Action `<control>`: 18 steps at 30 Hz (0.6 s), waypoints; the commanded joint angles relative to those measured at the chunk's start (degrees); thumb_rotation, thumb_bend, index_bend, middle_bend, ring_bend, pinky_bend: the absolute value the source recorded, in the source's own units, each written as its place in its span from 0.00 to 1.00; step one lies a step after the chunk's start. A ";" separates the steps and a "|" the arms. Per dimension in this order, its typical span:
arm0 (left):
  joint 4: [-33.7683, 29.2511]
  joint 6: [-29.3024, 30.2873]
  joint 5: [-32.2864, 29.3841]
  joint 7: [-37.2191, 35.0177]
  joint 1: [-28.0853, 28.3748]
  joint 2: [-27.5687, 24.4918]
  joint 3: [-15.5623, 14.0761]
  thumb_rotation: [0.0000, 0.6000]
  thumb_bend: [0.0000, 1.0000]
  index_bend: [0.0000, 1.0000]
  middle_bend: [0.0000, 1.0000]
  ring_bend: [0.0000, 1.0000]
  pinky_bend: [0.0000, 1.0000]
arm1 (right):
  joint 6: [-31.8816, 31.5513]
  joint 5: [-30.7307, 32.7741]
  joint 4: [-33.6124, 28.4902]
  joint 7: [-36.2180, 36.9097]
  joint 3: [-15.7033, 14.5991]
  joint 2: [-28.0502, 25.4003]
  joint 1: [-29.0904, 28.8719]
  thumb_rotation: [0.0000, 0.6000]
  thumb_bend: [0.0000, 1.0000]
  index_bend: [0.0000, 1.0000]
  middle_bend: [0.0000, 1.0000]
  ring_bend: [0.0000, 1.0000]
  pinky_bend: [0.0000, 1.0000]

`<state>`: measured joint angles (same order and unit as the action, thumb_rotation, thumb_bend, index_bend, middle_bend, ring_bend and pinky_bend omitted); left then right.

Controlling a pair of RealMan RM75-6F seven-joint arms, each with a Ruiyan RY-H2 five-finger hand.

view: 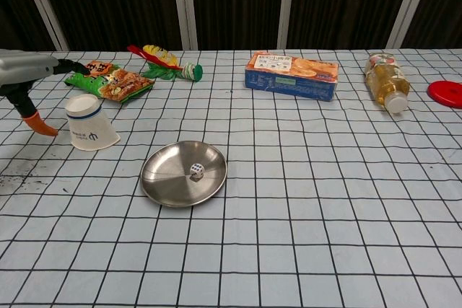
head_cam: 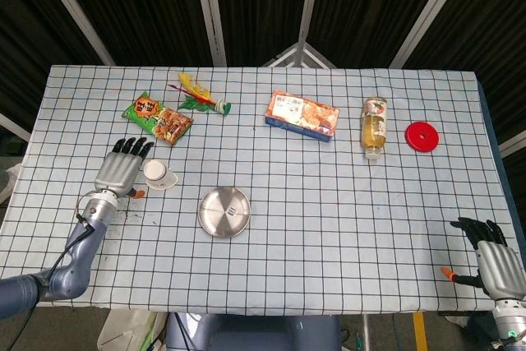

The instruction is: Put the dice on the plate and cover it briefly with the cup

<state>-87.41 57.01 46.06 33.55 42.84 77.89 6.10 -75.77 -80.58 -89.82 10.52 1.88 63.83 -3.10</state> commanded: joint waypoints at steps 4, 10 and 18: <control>-16.50 16.33 10.35 -1.31 -8.04 -8.00 -3.32 1.00 0.19 0.00 0.00 0.00 0.00 | -0.49 0.02 -0.45 0.20 0.15 -0.37 0.16 1.00 0.10 0.25 0.19 0.13 0.00; -14.63 33.78 23.90 -6.88 -22.19 -7.73 -12.47 1.00 0.20 0.07 0.03 0.00 0.00 | -2.03 -0.37 -0.55 -1.65 0.18 -0.60 0.65 1.00 0.10 0.25 0.19 0.13 0.00; -9.03 32.19 23.95 -14.97 -26.13 -6.03 -12.41 1.00 0.22 0.14 0.05 0.00 0.00 | -3.81 -1.82 -1.79 -3.93 0.13 -0.46 0.83 1.00 0.10 0.25 0.19 0.13 0.00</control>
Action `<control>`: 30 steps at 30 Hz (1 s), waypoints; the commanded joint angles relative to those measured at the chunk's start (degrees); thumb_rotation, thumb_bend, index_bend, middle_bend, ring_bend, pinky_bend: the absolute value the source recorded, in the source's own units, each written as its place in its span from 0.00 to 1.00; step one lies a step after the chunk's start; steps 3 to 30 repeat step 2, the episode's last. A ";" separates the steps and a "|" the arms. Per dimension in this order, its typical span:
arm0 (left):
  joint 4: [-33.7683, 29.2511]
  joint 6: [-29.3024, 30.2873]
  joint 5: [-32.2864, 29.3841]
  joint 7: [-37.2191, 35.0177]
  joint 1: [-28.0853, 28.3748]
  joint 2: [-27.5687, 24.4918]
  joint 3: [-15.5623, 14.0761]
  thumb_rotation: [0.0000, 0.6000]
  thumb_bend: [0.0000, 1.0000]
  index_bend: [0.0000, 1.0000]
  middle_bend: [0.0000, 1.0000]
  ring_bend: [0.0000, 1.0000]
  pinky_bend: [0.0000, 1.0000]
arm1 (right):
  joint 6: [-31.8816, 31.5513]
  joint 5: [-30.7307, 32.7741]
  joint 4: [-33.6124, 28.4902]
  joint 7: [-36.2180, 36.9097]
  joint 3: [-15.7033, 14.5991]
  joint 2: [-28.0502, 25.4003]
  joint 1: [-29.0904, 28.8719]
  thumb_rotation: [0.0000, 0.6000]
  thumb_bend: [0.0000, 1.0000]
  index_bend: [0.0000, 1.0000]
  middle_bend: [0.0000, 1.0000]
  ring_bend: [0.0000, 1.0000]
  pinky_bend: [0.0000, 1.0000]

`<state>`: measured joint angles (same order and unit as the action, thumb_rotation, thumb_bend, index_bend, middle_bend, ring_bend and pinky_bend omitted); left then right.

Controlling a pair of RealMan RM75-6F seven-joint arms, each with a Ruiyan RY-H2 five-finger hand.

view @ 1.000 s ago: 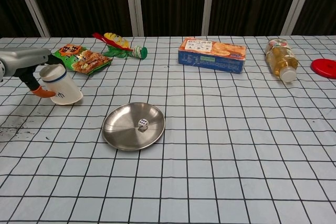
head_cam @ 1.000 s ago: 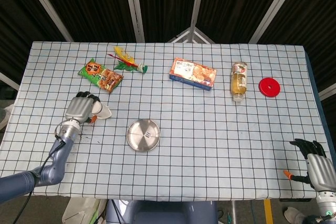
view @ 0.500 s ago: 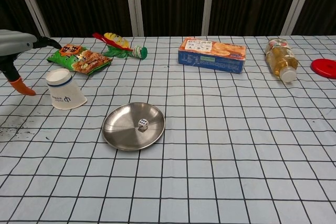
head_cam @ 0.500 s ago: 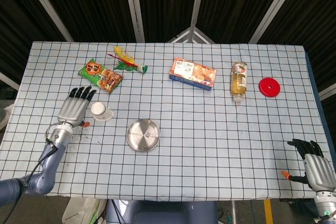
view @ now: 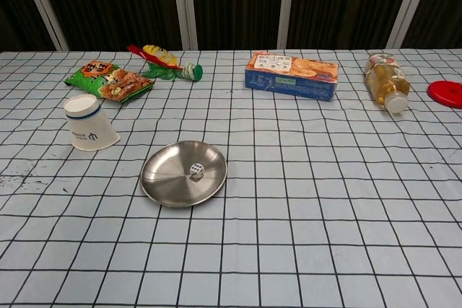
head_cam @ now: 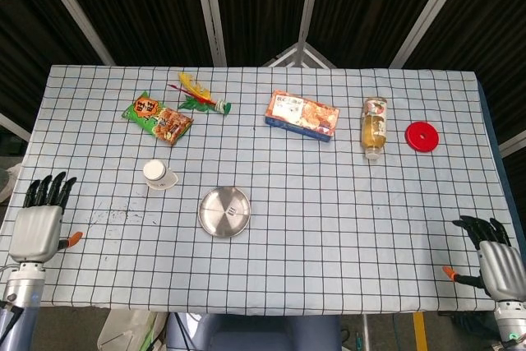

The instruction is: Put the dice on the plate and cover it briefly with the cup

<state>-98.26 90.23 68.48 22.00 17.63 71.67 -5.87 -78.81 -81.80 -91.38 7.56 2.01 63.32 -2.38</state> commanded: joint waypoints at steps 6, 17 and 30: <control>2.51 -1.50 2.24 -3.91 -1.11 0.52 -0.38 1.00 0.22 0.14 0.04 0.00 0.00 | -1.05 -0.50 -0.34 -1.66 0.07 0.05 0.21 1.00 0.10 0.25 0.19 0.13 0.00; 2.51 -1.50 2.24 -3.91 -1.11 0.52 -0.38 1.00 0.22 0.14 0.04 0.00 0.00 | -1.05 -0.50 -0.34 -1.66 0.07 0.05 0.21 1.00 0.10 0.25 0.19 0.13 0.00; 2.51 -1.50 2.24 -3.91 -1.11 0.52 -0.38 1.00 0.22 0.14 0.04 0.00 0.00 | -1.05 -0.50 -0.34 -1.66 0.07 0.05 0.21 1.00 0.10 0.25 0.19 0.13 0.00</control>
